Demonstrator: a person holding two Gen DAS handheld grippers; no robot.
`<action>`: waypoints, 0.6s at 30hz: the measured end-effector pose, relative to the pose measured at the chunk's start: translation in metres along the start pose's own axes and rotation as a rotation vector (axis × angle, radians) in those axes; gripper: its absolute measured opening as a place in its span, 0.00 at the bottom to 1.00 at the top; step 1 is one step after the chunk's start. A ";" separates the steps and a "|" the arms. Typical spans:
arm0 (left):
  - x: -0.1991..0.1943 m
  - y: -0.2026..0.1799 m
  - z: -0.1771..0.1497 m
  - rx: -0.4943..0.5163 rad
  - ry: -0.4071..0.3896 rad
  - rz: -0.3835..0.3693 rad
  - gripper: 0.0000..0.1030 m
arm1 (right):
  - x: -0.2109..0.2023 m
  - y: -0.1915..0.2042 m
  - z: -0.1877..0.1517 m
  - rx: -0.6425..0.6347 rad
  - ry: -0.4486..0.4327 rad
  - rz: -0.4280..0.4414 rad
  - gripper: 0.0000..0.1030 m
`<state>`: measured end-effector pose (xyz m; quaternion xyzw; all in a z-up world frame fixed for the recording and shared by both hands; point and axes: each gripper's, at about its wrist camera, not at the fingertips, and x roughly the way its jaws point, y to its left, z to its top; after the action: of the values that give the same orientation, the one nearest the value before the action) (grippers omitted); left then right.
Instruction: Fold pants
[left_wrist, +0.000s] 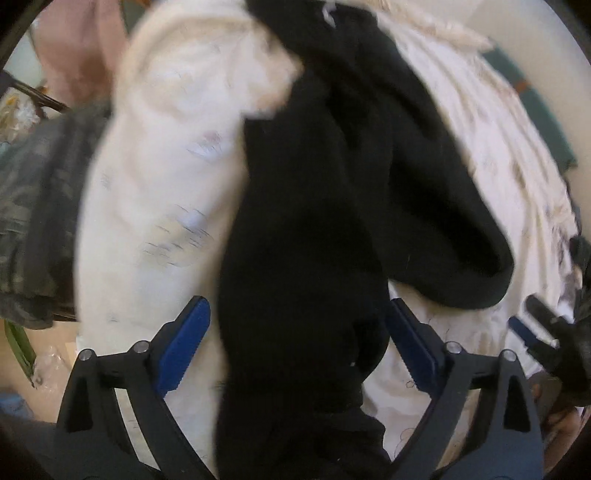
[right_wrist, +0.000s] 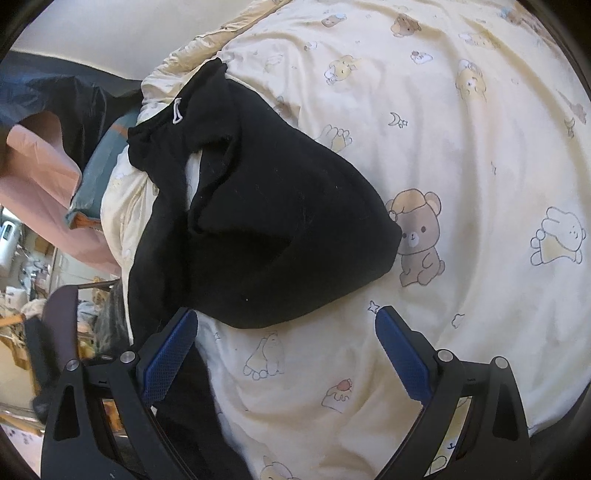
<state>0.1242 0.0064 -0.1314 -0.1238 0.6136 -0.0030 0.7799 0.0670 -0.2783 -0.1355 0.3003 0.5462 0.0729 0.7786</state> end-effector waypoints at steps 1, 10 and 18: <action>0.011 -0.004 0.000 0.027 0.024 0.027 0.50 | -0.001 0.000 0.000 0.000 0.000 0.004 0.96; -0.075 0.062 -0.003 -0.139 -0.124 -0.049 0.08 | 0.001 0.004 -0.001 0.007 0.009 0.030 0.96; -0.012 0.149 -0.018 -0.304 0.055 0.135 0.25 | 0.012 0.011 -0.005 -0.029 0.035 0.001 0.96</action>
<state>0.0823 0.1492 -0.1528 -0.1985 0.6349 0.1390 0.7336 0.0694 -0.2619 -0.1399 0.2879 0.5585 0.0864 0.7731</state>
